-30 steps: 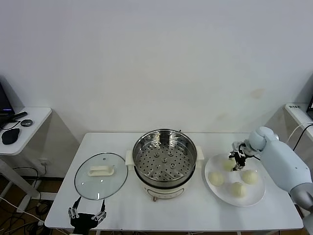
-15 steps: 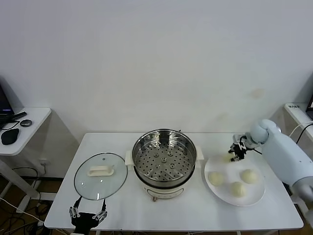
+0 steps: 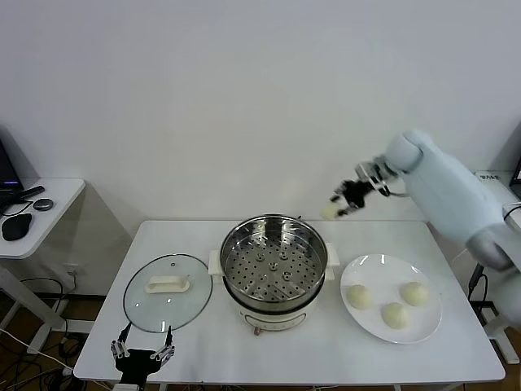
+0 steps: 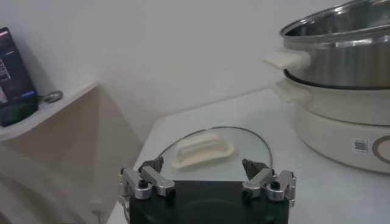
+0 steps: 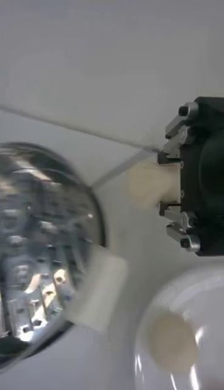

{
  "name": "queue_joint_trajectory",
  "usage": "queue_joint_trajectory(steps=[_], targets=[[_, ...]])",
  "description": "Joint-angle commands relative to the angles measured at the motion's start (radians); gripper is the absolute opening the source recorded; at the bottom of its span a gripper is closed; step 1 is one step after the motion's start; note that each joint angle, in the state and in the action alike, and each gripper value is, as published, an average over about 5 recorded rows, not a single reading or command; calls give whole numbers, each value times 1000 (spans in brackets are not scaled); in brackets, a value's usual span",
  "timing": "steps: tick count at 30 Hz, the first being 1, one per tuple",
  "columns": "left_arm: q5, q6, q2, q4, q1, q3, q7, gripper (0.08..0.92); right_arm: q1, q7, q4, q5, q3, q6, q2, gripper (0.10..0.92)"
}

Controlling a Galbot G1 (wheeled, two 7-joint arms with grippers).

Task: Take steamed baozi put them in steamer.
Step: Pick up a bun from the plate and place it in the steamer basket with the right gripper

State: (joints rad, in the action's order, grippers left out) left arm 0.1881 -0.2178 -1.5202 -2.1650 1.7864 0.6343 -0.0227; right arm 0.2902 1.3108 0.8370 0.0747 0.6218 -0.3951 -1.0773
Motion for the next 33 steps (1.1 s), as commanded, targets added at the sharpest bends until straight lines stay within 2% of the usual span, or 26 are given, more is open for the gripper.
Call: queue_joint_trajectory(steps=[1, 5, 13, 24, 33], targets=[[-6, 0, -2, -1, -3, 0, -11, 823, 184, 48, 48, -94, 218, -424, -165, 407], [-7, -1, -4, -2, -1, 2, -14, 823, 139, 49, 80, 25, 247, -434, -207, 407], [-11, -1, -12, -11, 7, 4, -20, 823, 79, 18, 36, 182, 263, -434, -257, 407], [-13, -1, -13, 0, 2, 1, -22, 823, 13, -29, -18, 259, 233, -434, -310, 407], [-17, -3, -16, -1, 0, 1, -20, 823, -37, -69, -61, 387, 177, -434, -345, 407]])
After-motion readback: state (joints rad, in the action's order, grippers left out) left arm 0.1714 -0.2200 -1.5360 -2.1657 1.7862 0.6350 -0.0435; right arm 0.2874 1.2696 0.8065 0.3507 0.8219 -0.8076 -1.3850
